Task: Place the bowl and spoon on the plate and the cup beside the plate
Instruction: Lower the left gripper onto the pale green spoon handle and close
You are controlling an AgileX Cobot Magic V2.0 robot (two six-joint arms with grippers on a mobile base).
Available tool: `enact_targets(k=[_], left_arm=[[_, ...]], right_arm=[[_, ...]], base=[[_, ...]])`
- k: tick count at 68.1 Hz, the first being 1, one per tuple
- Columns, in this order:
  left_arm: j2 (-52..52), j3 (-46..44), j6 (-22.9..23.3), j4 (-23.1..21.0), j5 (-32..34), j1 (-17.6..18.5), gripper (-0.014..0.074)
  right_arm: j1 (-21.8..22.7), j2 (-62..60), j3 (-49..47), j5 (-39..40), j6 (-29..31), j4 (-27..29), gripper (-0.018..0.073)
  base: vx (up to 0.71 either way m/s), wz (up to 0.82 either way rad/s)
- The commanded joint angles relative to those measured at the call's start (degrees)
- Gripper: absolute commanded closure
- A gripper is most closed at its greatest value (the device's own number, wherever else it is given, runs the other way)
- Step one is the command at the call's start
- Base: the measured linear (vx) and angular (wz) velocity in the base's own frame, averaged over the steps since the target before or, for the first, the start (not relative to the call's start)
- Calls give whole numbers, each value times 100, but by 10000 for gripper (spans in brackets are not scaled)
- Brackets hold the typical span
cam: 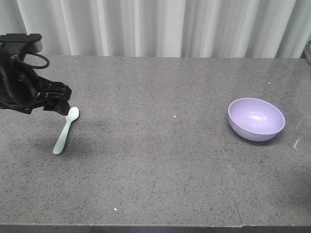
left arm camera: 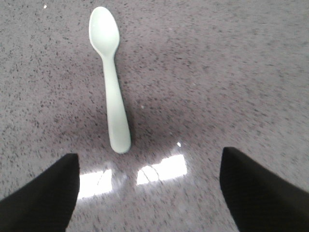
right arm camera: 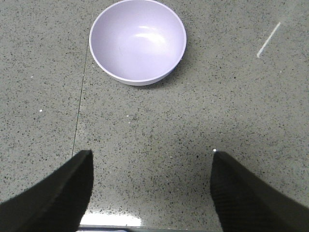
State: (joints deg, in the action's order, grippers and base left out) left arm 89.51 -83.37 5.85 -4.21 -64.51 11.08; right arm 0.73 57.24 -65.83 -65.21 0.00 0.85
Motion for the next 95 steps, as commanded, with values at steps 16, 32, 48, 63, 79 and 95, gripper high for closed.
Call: enact_targets(k=[16,32,48,63,79,95], left_arm=[[888,-841,262,383,24,43,21],[1527,-1166,250,383,-56,43,21],[1892,-1173,245,694,4,36,21],[2054,-1173,245,679,330,36,21],[2218,-1173,250,679,423,36,21],[2406,-1167,250,629,359,36,21]], right_arm=[[37,-49,-193,272,37,-12,52],[37,-49,-193,272,37,-12,52],[37,-49,-193,272,37,-12,52],[37,-49,-193,271,37,7,52],[37,-49,-193,266,37,24,52],[37,-49,-193,260,37,23,52]], base=[[0,0],[0,0],[0,0],[0,0],[0,0],[0,0]])
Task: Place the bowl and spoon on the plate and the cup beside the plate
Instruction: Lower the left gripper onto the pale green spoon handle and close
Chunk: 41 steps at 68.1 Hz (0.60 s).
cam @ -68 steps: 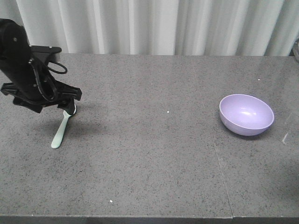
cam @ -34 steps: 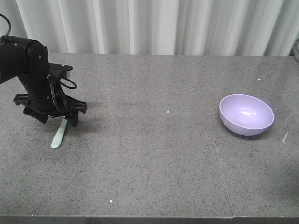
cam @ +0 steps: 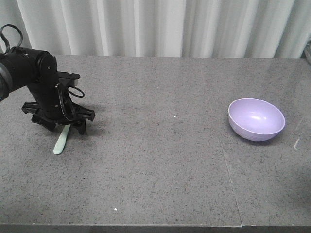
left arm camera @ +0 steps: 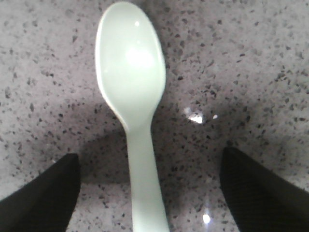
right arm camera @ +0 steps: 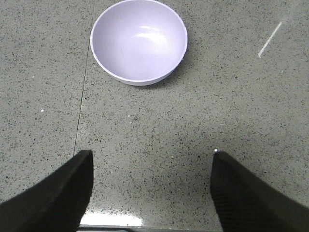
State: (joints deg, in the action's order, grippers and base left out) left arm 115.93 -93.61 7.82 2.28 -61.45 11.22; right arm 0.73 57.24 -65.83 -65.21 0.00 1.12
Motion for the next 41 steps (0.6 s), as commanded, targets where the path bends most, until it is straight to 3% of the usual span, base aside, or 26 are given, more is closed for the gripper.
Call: enact_targets(k=[1,14,25,38,41], left_arm=[[-236,-144,54,-20,54,22,21],[-237,-140,66,-26,-9,22,87],[-237,-140,66,-13,-75,22,279],[-237,-140,66,-1,-46,22,608],[-237,-140,66,12,-34,22,605]], right_arm=[[37,-49,-193,260,37,-4,52],[37,-49,-193,260,37,-4,52],[37,-49,-193,260,37,-4,52],[37,-49,-193,260,37,-4,52],[37,-49,-193,260,37,-4,52]], base=[[0,0],[0,0],[0,0],[0,0],[0,0]])
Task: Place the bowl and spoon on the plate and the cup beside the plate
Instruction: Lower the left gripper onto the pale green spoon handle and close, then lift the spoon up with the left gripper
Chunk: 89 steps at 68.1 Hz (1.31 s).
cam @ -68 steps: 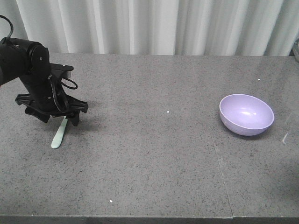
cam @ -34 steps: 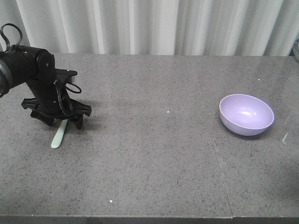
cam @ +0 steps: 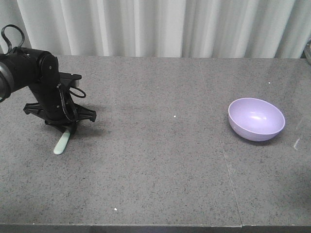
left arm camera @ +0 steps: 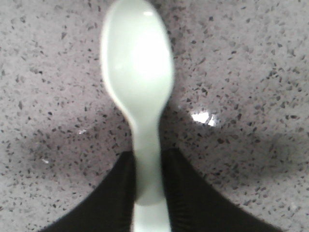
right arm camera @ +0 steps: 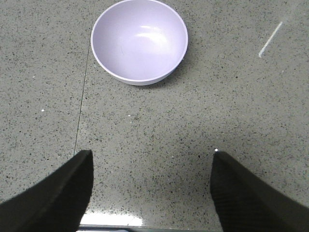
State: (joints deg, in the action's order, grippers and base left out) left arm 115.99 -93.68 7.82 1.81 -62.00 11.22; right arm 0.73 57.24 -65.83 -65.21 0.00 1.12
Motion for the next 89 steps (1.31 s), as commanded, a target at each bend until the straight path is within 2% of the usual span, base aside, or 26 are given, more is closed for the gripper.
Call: enact_targets(k=[1,18,49,62,89], left_arm=[[-242,-133,66,76,20,22,605],[-721,-131,54,82,-206,22,604],[-3052,-125,54,82,-965,22,604],[-3877,-125,54,82,-974,22,604],[-4212,-124,54,82,-974,22,604]], right_arm=[[37,-49,-193,260,37,-4,52],[37,-49,-193,248,37,-4,52],[37,-49,-193,248,37,-4,52],[37,-49,-193,253,37,-4,52],[37,-49,-193,261,0,-4,52]], base=[[0,0],[0,0],[0,0],[0,0],[0,0]])
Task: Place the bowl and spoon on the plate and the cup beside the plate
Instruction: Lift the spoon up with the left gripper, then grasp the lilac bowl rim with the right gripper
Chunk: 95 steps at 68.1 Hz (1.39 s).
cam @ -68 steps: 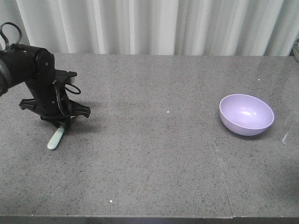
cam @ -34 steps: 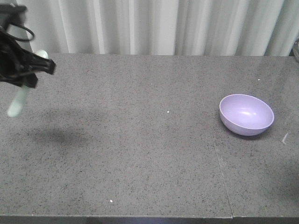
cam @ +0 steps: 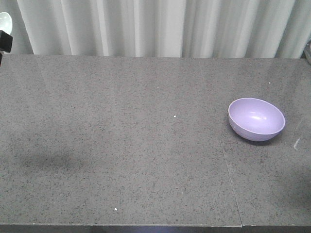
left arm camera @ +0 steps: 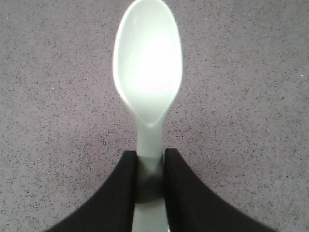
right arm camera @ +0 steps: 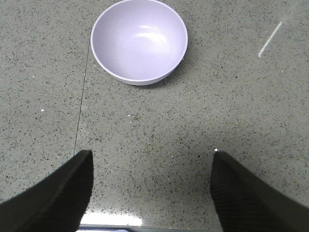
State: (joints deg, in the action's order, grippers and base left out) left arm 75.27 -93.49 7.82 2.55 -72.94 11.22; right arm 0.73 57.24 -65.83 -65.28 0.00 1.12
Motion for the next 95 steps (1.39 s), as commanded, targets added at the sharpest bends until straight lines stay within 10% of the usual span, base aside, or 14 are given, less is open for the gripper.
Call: enact_targets(k=[1,95], left_arm=[[-140,-143,54,7,119,22,604],[-140,-143,54,7,119,22,603]], right_arm=[[37,-49,-193,273,0,-4,52],[484,4284,-843,2999,-118,-14,55]], base=[[0,0],[0,0]])
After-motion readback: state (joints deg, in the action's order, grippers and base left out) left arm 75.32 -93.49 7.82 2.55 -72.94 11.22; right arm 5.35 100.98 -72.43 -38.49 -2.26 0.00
